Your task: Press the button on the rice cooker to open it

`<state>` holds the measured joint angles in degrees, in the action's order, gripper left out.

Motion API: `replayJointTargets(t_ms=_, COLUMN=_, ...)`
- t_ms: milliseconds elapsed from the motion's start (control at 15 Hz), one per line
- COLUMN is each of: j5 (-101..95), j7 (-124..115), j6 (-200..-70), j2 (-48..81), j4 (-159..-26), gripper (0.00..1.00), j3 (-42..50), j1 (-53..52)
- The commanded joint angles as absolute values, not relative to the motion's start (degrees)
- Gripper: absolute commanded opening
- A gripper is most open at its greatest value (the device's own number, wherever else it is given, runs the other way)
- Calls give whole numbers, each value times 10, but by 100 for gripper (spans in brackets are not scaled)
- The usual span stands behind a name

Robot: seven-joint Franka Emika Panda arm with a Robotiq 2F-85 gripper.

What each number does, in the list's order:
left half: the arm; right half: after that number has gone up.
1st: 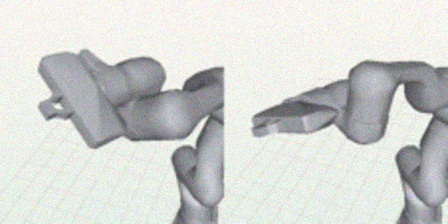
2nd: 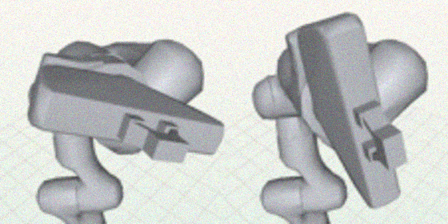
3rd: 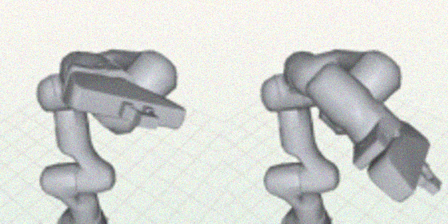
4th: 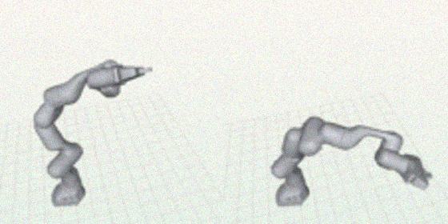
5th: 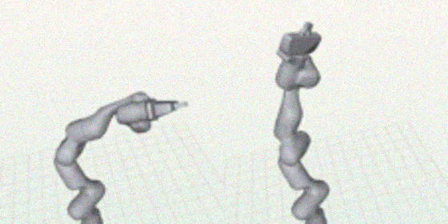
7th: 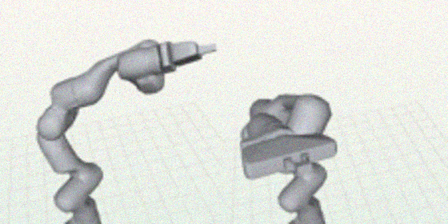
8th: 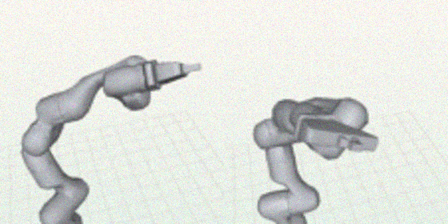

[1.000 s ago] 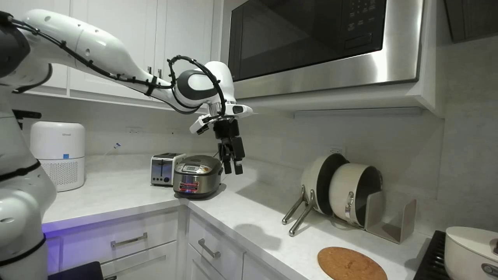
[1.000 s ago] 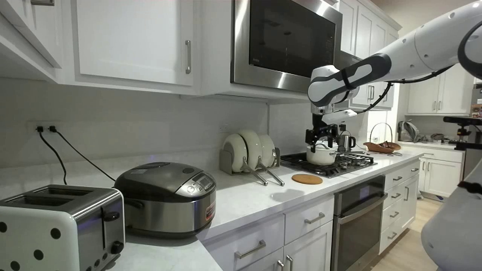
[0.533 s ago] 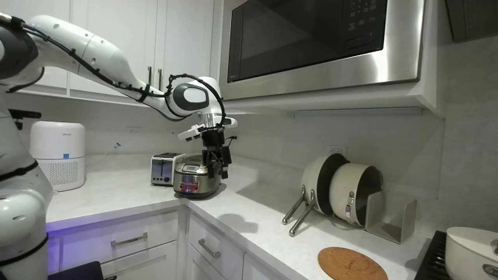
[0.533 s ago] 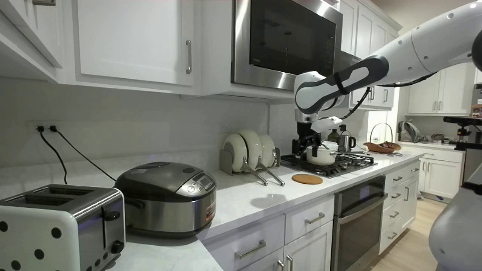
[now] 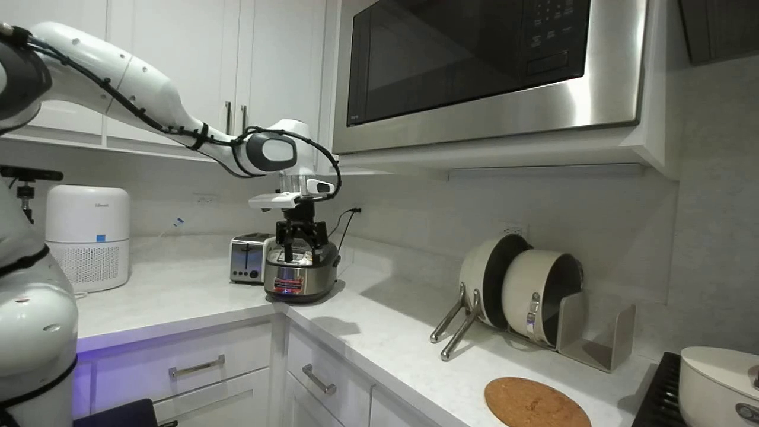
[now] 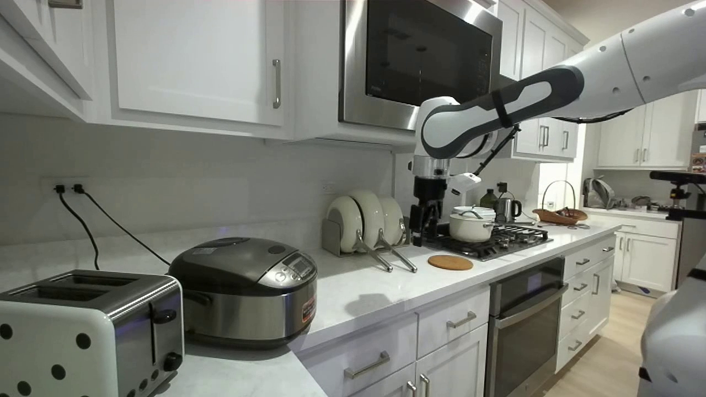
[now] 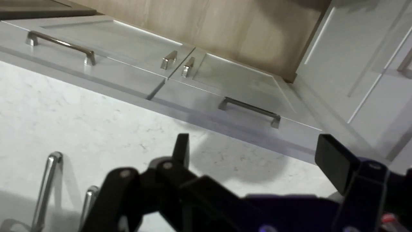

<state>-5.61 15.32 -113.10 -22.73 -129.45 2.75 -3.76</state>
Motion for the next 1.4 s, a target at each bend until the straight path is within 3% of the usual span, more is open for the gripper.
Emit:
replayJointTargets(t_ms=0, j5=-9, j7=206, j6=-1147, j2=-256, j4=-1323, gripper=100, j3=24, j1=-65)
replayJointTargets(t_ms=400, j5=64, j7=244, j6=-1257, j2=-285, j4=-1386, gripper=100, j3=17, j1=-110)
replayJointTargets(t_ms=467, j5=76, j7=247, j6=-1277, j2=-288, j4=-1396, gripper=75, j3=17, j1=-118)
replayJointTargets(t_ms=533, j5=88, j7=247, j6=-1298, j2=-291, j4=-1406, gripper=74, j3=17, j1=-126)
replayJointTargets(t_ms=1133, j5=121, j7=259, j6=-1424, j2=-308, j4=-1442, gripper=3, j3=0, j1=-192)
replayJointTargets(t_ms=1333, j5=120, j7=257, j6=-1458, j2=-299, j4=-1436, gripper=0, j3=-4, j1=-213)
